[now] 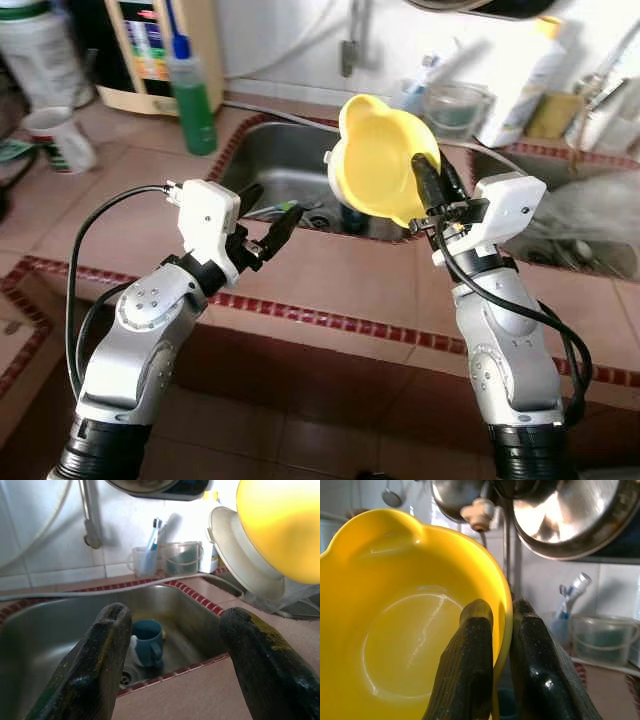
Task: Kitchen organization
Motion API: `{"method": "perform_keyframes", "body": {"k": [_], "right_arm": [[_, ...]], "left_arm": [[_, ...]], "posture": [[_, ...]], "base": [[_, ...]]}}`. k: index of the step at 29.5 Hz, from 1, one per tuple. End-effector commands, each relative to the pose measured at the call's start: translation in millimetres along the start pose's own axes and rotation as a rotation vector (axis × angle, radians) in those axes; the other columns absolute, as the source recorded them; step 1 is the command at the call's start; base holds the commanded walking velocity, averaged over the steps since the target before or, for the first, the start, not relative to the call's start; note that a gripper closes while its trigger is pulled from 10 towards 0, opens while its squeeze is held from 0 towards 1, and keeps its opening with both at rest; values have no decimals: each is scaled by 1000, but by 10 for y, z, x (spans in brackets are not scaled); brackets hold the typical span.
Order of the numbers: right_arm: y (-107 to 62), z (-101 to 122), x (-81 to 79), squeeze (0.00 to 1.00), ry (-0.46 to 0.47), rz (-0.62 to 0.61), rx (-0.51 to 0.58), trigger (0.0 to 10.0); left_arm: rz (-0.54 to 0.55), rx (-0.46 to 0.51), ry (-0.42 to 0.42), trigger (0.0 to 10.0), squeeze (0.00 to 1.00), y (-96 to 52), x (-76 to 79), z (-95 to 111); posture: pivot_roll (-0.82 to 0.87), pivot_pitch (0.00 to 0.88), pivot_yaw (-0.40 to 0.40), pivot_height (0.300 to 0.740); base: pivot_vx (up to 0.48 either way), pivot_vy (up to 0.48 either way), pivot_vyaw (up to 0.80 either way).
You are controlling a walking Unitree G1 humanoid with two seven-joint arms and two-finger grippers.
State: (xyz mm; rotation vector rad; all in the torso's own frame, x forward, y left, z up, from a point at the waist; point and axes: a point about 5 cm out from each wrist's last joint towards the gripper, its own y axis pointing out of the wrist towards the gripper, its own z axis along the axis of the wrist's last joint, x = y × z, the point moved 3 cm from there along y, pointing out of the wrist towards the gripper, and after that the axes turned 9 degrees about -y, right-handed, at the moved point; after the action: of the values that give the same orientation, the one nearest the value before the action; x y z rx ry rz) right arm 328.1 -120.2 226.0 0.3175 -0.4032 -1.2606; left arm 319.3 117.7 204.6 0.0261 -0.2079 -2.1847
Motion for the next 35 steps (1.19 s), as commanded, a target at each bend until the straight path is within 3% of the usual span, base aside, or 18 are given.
{"method": "perform_keyframes", "body": {"k": [1,6,20,35], "right_arm": [[34,28,-4,0,-1,4,8,10000],[32,23,0,0,-6,0,4,10000],[2,9,-10,0,1,6,0,10000],[-8,-1,-39,0,-3,20,-5,10000]], "left_arm": [[-6,7,9,10000,0,-22,-1,27],[7,4,0,10000,0,-15,-36,22],[-1,2,-2,10000,0,7,-41,25],[-24,0,1,10000,0,19,-11,22]], "posture": [[-56,114,-11,740],[-61,115,-10,740],[-65,116,-9,740],[-68,109,-12,740]], "base": [[0,0,-800],[0,0,-800],[0,0,0],[298,0,0]]}}
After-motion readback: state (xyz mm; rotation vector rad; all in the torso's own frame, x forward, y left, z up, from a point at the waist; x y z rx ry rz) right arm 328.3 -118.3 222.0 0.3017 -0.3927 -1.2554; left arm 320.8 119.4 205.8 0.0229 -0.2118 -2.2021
